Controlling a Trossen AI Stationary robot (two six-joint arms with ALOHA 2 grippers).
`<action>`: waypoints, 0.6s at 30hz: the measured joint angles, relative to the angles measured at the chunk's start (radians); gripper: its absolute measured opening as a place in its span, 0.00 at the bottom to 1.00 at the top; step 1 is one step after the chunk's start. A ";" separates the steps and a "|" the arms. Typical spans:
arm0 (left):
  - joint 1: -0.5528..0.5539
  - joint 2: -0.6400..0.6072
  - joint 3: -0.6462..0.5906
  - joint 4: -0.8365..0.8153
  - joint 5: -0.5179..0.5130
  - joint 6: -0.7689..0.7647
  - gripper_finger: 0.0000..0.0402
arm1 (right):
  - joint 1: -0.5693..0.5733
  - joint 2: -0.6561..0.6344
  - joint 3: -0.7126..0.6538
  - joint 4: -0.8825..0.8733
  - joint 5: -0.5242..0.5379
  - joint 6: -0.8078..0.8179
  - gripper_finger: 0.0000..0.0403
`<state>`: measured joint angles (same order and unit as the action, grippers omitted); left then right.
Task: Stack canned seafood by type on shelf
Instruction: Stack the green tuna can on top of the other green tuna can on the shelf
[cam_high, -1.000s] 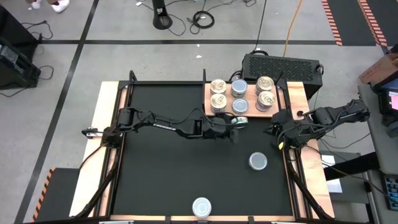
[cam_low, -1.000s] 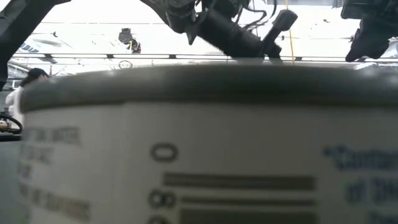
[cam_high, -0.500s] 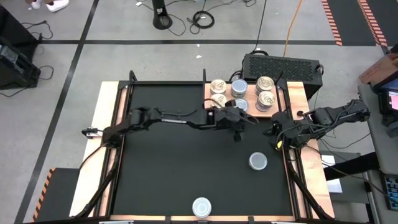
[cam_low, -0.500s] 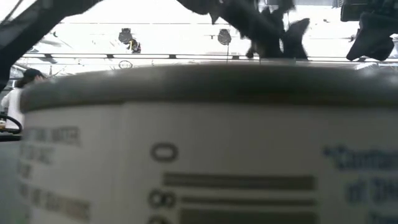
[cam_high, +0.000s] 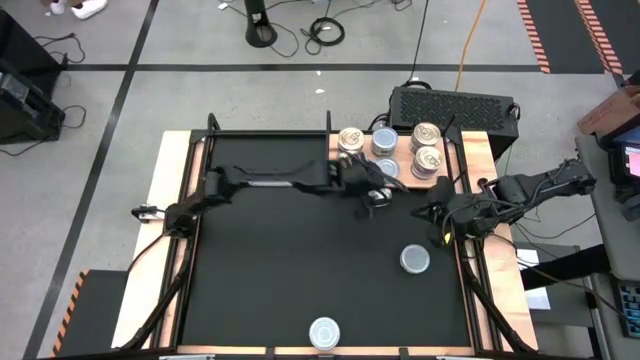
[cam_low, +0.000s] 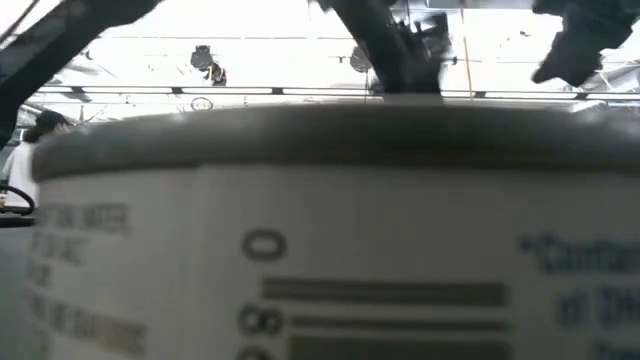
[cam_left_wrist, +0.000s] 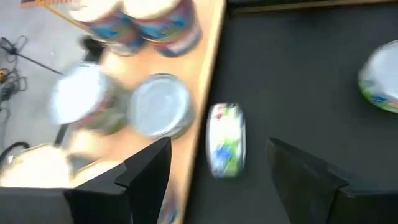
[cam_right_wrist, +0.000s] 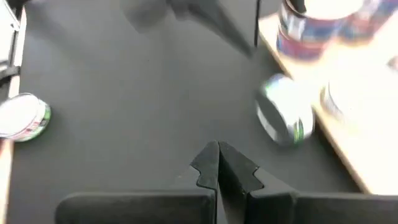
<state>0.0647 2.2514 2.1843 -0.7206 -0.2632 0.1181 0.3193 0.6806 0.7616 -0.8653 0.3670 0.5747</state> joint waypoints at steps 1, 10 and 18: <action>0.003 -0.037 0.002 -0.049 0.000 -0.002 0.65 | -0.004 0.017 0.000 0.029 0.000 -0.055 0.00; -0.018 -0.331 -0.129 -0.386 -0.217 -0.157 0.65 | -0.205 0.166 0.000 0.097 -0.218 -0.318 0.12; -0.019 -0.870 -0.904 -0.094 -0.207 -0.305 0.65 | -0.401 0.354 0.100 0.091 -0.321 -0.589 0.27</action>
<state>0.0454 1.3813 1.2807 -0.8148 -0.4705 -0.1871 -0.0813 1.0344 0.8620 -0.7744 0.0456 -0.0144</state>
